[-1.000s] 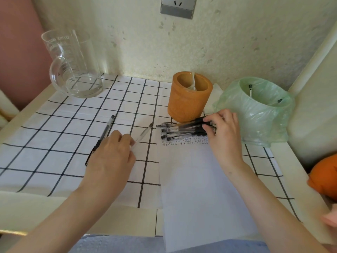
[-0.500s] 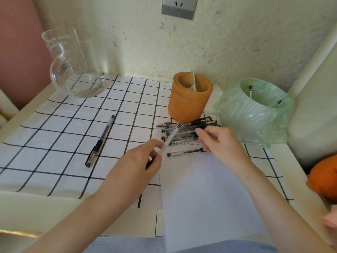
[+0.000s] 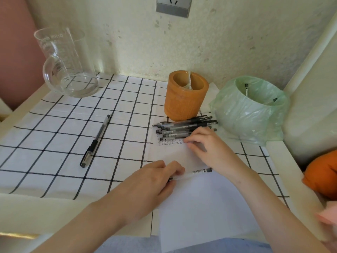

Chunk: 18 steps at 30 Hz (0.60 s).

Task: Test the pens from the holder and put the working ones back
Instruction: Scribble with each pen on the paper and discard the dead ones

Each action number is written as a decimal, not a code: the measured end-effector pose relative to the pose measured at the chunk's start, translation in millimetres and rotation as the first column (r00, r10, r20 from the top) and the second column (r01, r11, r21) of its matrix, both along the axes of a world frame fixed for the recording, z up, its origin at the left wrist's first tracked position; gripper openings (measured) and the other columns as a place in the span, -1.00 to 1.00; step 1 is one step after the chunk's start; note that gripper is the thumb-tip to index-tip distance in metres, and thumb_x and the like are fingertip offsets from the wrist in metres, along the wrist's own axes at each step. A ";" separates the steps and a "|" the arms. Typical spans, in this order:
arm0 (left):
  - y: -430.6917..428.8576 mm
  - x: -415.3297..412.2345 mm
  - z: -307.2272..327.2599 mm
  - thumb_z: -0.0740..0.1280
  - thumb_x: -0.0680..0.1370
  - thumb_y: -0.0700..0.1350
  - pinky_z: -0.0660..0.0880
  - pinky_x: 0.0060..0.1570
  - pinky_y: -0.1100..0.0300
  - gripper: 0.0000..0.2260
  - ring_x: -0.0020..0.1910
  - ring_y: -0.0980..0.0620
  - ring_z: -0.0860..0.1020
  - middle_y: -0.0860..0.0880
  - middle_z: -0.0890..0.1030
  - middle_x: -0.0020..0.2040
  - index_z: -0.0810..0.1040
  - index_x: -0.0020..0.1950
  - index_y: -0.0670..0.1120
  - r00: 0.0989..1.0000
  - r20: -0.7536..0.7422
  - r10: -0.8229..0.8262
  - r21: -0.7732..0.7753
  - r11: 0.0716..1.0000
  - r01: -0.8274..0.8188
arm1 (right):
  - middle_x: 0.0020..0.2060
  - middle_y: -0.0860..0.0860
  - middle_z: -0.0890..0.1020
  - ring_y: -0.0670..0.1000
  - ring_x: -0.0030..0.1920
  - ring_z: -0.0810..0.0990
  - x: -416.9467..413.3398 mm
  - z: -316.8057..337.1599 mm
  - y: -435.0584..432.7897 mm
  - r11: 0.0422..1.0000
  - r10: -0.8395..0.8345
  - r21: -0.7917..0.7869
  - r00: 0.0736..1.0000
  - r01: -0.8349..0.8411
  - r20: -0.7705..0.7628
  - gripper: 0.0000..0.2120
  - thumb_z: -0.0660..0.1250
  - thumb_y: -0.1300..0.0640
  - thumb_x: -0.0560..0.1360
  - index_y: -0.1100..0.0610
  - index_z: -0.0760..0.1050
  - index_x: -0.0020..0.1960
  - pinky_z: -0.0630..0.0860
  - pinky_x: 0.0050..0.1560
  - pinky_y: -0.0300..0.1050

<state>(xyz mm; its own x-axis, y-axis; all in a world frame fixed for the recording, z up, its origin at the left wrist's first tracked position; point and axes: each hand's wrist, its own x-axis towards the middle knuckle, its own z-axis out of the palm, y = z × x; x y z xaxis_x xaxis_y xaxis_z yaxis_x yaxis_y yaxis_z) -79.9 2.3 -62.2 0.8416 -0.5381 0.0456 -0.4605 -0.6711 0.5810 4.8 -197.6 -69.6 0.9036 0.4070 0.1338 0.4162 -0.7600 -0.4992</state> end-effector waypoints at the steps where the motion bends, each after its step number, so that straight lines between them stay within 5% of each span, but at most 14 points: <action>1: 0.6 0.6 -0.1 0.09 0.61 -0.03 0.36 -0.01 0.35 -0.79 -0.08 0.20 0.42 0.12 0.42 -0.06 0.27 0.23 0.16 1.000 -0.001 -0.003 -0.001 1.000 0.003 | -0.01 -0.03 0.53 -0.03 0.08 0.47 1.9 -1.0 0.6 1.000 0.001 0.008 1.000 -0.001 -0.003 -0.80 0.30 0.20 0.54 0.16 0.60 0.13 0.40 0.14 -0.13; 9: 1.1 -1.1 -0.7 0.09 0.61 0.01 0.43 -0.02 0.21 -0.86 -0.04 0.15 0.49 0.09 0.52 0.02 0.23 0.15 0.18 0.999 -0.008 0.052 -0.037 0.998 -0.053 | -0.06 -0.01 0.58 -0.01 -0.01 0.55 3.0 3.1 0.2 0.996 -0.018 0.082 0.999 0.021 -0.039 -0.83 0.29 0.19 0.54 0.16 0.63 0.04 0.48 0.08 0.01; 15: -1.7 0.2 0.5 0.05 0.59 0.05 0.44 -0.12 0.20 -0.92 -0.18 0.14 0.48 0.13 0.59 -0.02 0.21 0.08 0.19 0.995 0.016 0.100 -0.092 0.991 -0.098 | -0.11 -0.05 0.62 -0.12 -0.08 0.57 -2.3 13.7 0.4 0.977 -0.043 0.203 0.993 0.064 -0.108 -0.84 0.28 0.23 0.55 0.13 0.64 -0.01 0.43 -0.02 -0.39; 18: -2.6 3.7 7.0 0.09 0.59 0.02 0.49 -0.15 0.25 -0.88 -0.22 0.18 0.54 0.23 0.61 -0.10 0.25 0.05 0.27 0.979 -0.092 0.180 -0.228 0.954 -0.197 | -0.25 -0.15 0.64 -0.10 -0.22 0.57 -2.6 19.6 -1.5 0.902 -0.129 0.379 0.967 0.206 -0.220 -0.80 0.26 0.24 0.54 0.01 0.61 -0.09 0.50 -0.11 -0.22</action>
<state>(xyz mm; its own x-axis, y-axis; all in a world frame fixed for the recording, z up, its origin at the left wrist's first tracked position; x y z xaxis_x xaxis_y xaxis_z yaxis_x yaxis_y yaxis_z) -76.2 -0.3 -55.2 0.9323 -0.3503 0.0895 -0.2917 -0.5828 0.7585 2.1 -199.1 -49.9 0.9777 0.1959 0.0757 0.1711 -0.5340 -0.8280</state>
